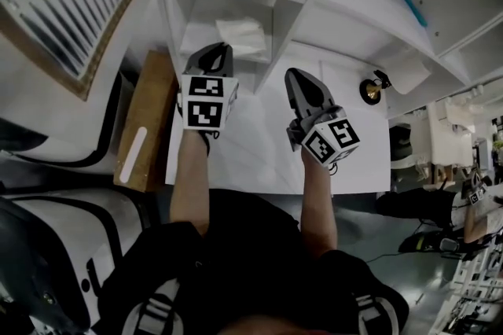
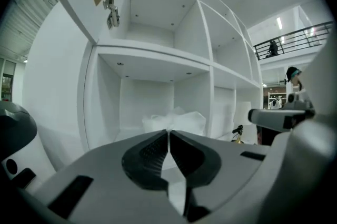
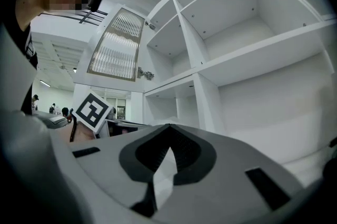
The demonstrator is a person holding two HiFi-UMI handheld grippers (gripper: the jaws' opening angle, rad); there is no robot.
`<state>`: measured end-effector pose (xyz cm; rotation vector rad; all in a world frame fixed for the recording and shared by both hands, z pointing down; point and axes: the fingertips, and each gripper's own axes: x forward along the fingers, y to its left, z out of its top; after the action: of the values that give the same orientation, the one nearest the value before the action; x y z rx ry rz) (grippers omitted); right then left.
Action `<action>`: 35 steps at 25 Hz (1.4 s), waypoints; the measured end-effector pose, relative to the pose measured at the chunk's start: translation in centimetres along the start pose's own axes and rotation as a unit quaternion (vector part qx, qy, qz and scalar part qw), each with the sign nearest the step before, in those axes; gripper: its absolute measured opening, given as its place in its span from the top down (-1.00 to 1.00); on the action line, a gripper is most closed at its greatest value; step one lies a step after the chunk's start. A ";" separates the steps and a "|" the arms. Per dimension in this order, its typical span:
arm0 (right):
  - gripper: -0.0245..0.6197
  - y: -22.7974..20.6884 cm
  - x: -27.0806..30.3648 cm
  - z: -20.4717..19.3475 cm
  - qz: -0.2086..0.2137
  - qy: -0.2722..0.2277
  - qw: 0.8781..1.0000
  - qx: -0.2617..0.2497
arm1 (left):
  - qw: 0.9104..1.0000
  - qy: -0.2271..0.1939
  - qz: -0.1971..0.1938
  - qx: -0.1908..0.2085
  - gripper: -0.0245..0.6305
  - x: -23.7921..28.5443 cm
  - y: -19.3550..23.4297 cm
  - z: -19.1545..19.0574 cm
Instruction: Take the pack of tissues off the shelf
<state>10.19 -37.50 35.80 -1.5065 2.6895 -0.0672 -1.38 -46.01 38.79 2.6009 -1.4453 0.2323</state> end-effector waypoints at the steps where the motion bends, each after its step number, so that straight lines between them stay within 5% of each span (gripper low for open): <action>1: 0.90 0.3 0.0 -0.1 0.000 0.002 1.000 0.000 | 1.000 -0.006 -0.005 -0.003 0.86 -0.6 -0.4 0.2; 15: 0.90 1.7 -3.6 0.0 -0.009 0.011 1.000 0.004 | 0.999 -0.029 -0.021 -0.018 0.86 -7.7 -5.0 0.4; 20: 0.90 2.9 -6.3 -0.6 -0.029 0.050 0.997 -0.055 | 0.999 -0.032 -0.013 -0.033 0.86 -9.9 -7.7 -0.9; 35: 0.90 2.6 -23.4 -2.1 -0.072 0.025 0.997 -0.016 | 0.998 -0.040 -0.006 -0.053 0.86 -18.9 -22.9 -5.6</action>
<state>20.06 -16.18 38.37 -1.7279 2.6268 -0.0701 7.94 -17.27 38.85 2.5598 -1.4253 0.0506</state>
